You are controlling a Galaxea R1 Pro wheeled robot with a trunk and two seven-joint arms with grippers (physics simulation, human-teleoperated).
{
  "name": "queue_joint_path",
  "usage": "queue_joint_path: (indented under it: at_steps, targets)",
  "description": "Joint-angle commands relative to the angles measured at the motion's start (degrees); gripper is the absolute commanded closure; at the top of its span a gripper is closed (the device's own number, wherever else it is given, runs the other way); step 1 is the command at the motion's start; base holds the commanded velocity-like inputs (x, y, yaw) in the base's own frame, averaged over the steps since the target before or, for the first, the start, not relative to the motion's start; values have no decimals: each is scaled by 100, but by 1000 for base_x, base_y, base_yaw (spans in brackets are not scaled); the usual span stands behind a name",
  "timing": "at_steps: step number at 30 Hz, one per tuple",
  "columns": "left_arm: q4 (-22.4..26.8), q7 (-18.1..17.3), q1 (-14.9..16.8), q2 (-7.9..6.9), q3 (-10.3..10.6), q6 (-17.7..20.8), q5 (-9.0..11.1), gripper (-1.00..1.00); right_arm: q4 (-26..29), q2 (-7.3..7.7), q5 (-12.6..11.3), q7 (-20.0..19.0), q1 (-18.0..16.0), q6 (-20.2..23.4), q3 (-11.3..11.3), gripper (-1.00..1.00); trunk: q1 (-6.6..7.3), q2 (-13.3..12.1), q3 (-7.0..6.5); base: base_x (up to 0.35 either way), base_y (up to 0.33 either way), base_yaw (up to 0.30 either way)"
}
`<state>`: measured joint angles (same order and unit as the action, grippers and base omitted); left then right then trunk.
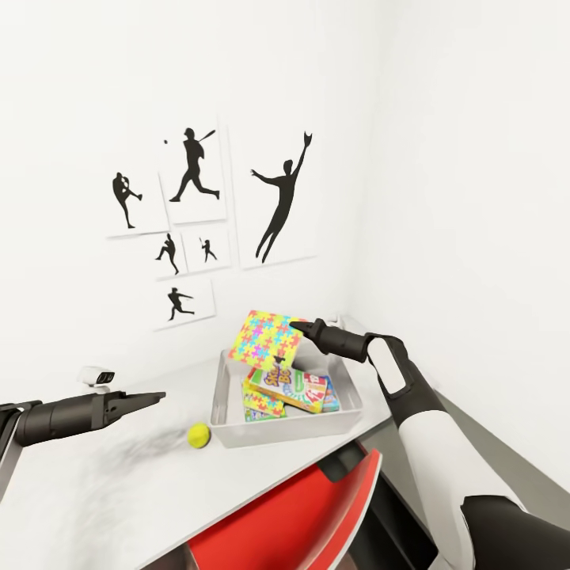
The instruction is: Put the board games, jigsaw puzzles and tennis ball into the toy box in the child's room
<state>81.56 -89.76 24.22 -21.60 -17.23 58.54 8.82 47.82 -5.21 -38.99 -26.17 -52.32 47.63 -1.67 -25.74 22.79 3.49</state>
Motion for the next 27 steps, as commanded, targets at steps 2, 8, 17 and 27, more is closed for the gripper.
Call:
queue_joint_path:
  at_steps: [2,8,17,27]
  targets:
    - [0,-24,5,-2,1,61,-4,-100,-4,6,-4,-11,-6,32,-18,100,-4,13,14,73,0,0]
    - [0,-24,4,-2,1,61,-7,-100,-61,-3,-17,-6,-149,49,-25,100,-4,13,14,74,0,0]
    - [0,-24,4,-2,1,61,-11,-100,-1632,33,49,7,-1302,386,-12,100,-4,13,14,74,0,0]
    - [0,-24,3,-2,1,61,-18,-100,-2455,86,79,501,-1661,472,6,100,-4,13,14,17,0,0]
